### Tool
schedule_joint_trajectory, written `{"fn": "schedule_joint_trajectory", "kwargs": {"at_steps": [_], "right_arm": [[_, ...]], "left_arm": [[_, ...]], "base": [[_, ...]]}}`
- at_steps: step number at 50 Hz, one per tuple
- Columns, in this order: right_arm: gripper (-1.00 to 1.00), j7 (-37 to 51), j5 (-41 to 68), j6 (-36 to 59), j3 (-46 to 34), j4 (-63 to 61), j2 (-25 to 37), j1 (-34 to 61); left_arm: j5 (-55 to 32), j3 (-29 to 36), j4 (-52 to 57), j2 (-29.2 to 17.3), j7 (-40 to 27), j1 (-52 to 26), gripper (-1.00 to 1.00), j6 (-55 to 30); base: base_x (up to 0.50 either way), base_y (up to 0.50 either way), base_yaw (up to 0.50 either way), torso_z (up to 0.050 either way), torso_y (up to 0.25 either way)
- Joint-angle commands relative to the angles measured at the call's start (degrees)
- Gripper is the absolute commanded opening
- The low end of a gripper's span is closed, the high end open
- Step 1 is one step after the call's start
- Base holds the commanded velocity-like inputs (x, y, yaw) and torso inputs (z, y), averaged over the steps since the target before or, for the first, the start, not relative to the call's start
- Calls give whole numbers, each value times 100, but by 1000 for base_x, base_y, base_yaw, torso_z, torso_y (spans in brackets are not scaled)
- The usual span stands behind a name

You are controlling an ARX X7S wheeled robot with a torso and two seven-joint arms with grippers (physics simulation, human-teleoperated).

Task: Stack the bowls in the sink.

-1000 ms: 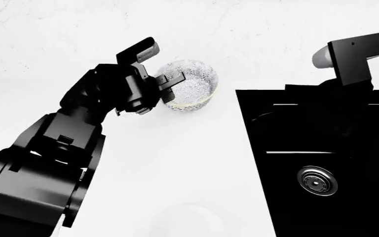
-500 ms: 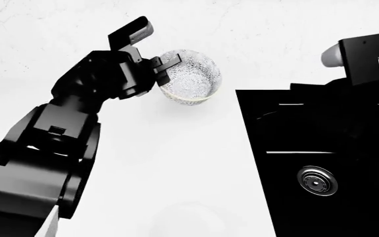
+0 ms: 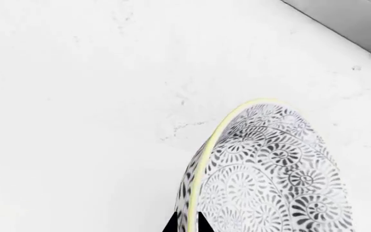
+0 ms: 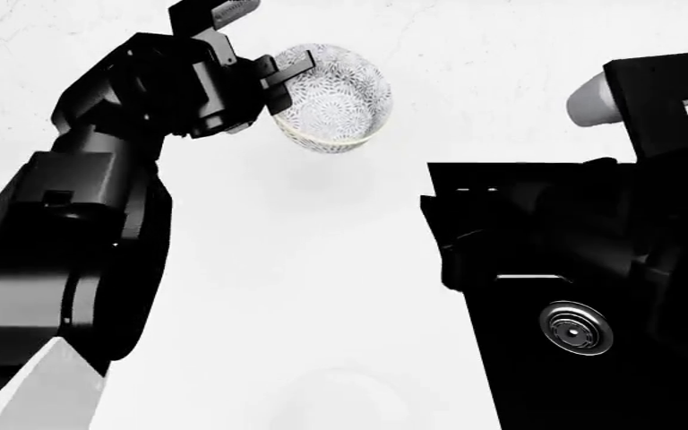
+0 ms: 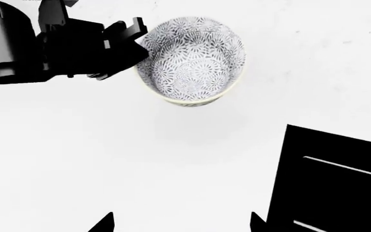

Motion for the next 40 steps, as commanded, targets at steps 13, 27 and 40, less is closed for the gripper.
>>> {"fn": "schedule_joint_trajectory", "kwargs": {"at_steps": [13, 27, 40], "right_arm": [[100, 2955, 3950, -1009, -1412, -796, 68, 2325], [100, 3086, 4333, -1252, -1869, -786, -48, 2570], [100, 2983, 4442, -1531, -2101, -877, -81, 2615]], "left_arm": [[1269, -1317, 1, 1, 191, -298, -100, -75], [2123, -1498, 2, -1, 433, -953, -100, -1121], [2310, -1250, 10, -6, 699, -1415, -100, -1780]], "base": [[0, 0, 0, 0, 0], [0, 0, 0, 0, 0], [0, 0, 0, 0, 1]]}}
